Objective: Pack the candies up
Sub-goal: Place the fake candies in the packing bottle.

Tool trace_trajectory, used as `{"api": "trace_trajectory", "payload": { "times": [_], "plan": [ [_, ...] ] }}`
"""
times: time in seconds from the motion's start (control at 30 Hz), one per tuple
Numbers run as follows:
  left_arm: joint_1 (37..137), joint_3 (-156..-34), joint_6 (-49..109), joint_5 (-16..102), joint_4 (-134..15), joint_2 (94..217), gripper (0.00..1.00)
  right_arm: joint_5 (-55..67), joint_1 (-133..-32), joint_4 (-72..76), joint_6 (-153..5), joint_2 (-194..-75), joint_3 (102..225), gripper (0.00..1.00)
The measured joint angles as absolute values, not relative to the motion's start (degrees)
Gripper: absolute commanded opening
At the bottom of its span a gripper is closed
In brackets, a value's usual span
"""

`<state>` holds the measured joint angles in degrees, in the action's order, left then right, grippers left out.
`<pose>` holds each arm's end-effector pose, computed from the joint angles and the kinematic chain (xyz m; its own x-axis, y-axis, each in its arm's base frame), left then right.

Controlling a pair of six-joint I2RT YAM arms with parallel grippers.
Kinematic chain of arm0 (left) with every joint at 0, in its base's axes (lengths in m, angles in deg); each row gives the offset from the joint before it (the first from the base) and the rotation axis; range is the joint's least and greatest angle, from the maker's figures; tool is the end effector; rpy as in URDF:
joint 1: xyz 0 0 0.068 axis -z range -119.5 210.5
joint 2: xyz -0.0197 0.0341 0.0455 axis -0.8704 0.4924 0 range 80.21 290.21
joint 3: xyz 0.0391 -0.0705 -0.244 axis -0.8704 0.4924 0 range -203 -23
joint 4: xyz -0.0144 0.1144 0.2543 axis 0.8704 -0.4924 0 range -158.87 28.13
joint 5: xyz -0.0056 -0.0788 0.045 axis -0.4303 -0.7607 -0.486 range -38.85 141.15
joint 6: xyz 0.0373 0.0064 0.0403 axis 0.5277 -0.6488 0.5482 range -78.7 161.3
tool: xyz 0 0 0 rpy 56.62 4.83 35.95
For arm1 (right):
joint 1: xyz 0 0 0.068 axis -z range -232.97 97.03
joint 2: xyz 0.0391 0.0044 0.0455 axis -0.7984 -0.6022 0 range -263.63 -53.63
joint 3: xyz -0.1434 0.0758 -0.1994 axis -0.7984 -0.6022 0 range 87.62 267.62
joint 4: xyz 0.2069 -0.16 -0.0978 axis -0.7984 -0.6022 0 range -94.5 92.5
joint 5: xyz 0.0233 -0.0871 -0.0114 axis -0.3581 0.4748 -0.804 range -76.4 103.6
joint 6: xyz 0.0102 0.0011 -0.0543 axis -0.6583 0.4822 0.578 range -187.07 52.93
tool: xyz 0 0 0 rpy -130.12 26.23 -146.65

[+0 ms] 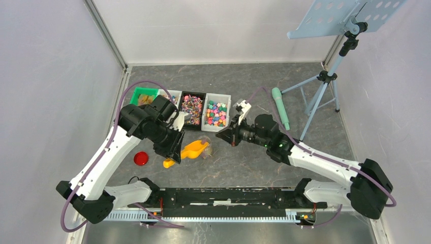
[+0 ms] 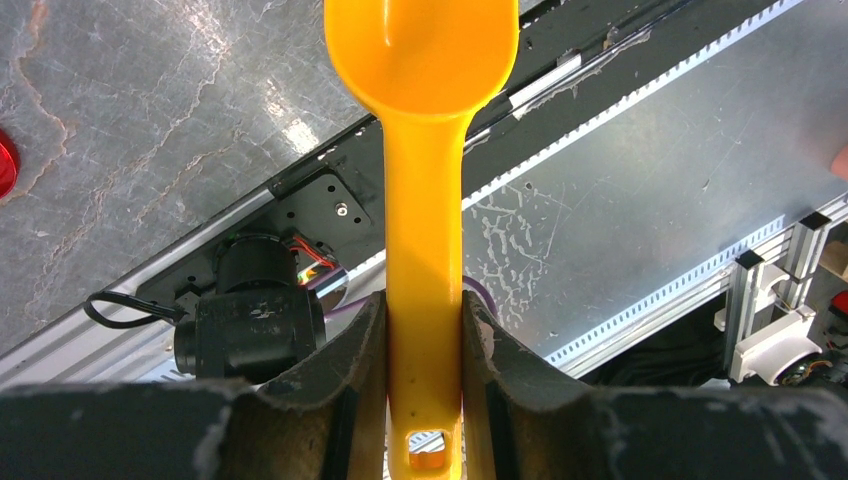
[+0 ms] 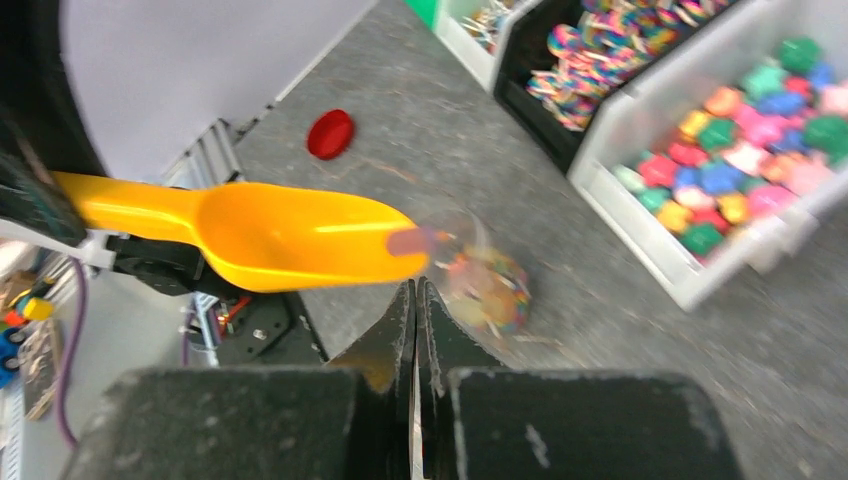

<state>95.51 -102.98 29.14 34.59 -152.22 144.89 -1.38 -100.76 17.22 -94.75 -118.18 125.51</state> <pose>0.1423 -0.1126 0.3585 -0.9022 0.3853 -0.1941 0.4296 0.8431 -0.3235 0.1838 0.2170 0.2495 -0.5344 0.0787 -0.8416 -0.7196 0.4800 0.5018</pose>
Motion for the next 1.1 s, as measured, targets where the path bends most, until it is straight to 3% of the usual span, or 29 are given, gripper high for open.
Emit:
{"api": "trace_trajectory", "payload": {
  "times": [0.53,1.1],
  "plan": [
    [95.53,-105.45,29.18,36.01,-152.20,147.89,0.02,-1.45,-108.15,21.26,-95.21,-132.94,134.38,0.00],
    [95.68,-111.22,29.18,38.75,-153.73,149.16,0.02,-0.29,-110.36,21.48,-93.77,-136.19,136.26,0.00]
  ]
}}
